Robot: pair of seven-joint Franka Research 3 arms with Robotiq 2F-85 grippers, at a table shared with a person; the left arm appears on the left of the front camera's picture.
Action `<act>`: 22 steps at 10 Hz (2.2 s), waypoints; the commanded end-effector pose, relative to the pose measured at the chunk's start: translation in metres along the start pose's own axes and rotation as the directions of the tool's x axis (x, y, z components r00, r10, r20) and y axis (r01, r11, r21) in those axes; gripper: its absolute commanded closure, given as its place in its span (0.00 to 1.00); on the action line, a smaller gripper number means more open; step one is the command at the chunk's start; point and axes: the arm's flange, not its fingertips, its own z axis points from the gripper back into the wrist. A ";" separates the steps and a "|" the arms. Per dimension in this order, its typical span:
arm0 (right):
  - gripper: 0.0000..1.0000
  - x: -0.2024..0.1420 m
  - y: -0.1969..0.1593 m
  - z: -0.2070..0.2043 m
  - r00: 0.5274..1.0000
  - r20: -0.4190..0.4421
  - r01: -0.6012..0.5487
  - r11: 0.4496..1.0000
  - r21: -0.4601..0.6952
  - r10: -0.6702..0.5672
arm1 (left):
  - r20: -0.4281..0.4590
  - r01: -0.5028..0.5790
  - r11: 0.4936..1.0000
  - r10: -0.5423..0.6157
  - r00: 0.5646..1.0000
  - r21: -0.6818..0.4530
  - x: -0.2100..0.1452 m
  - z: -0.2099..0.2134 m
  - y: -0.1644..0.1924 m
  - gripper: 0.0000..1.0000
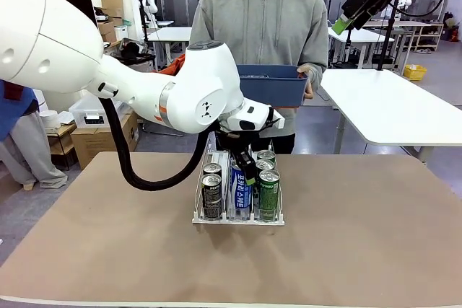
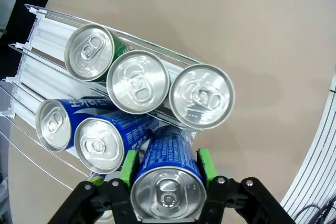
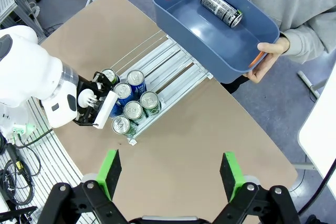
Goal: Fill the beverage cans into the dispenser.
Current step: Place the picked Ionic drink in the line of the Automatic Can Dispenser with the same cans.
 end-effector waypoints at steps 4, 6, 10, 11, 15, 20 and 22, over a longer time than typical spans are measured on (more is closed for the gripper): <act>0.00 -0.001 0.001 0.001 1.000 -0.007 0.001 1.000 0.005 -0.001 | 0.003 -0.005 0.999 0.005 1.000 0.051 0.003 -0.019 0.017 0.43; 0.00 -0.001 0.001 0.001 1.000 -0.007 0.001 1.000 0.005 -0.001 | 0.026 -0.022 1.000 0.022 0.999 0.002 0.000 -0.021 0.015 0.43; 0.00 -0.001 0.001 0.001 1.000 -0.007 0.001 1.000 0.005 -0.001 | -0.019 -0.024 1.000 0.023 1.000 -0.021 -0.001 -0.026 0.004 0.43; 0.00 -0.001 0.001 0.001 1.000 -0.007 0.001 1.000 0.005 -0.001 | -0.019 -0.024 1.000 0.023 1.000 -0.021 -0.001 -0.026 0.004 0.43; 0.00 -0.001 0.001 0.001 1.000 -0.007 0.001 1.000 0.005 -0.001 | -0.023 -0.028 0.999 0.028 0.999 -0.032 -0.001 -0.029 0.003 0.24; 0.00 -0.001 0.001 0.001 1.000 -0.007 0.001 1.000 0.005 -0.001 | 0.008 -0.114 0.990 0.114 0.993 0.079 0.000 0.007 -0.005 0.00; 0.00 -0.001 0.001 0.001 1.000 -0.007 0.001 1.000 0.005 -0.001 | 0.013 -0.092 0.995 0.092 0.996 0.023 0.007 0.004 -0.002 0.00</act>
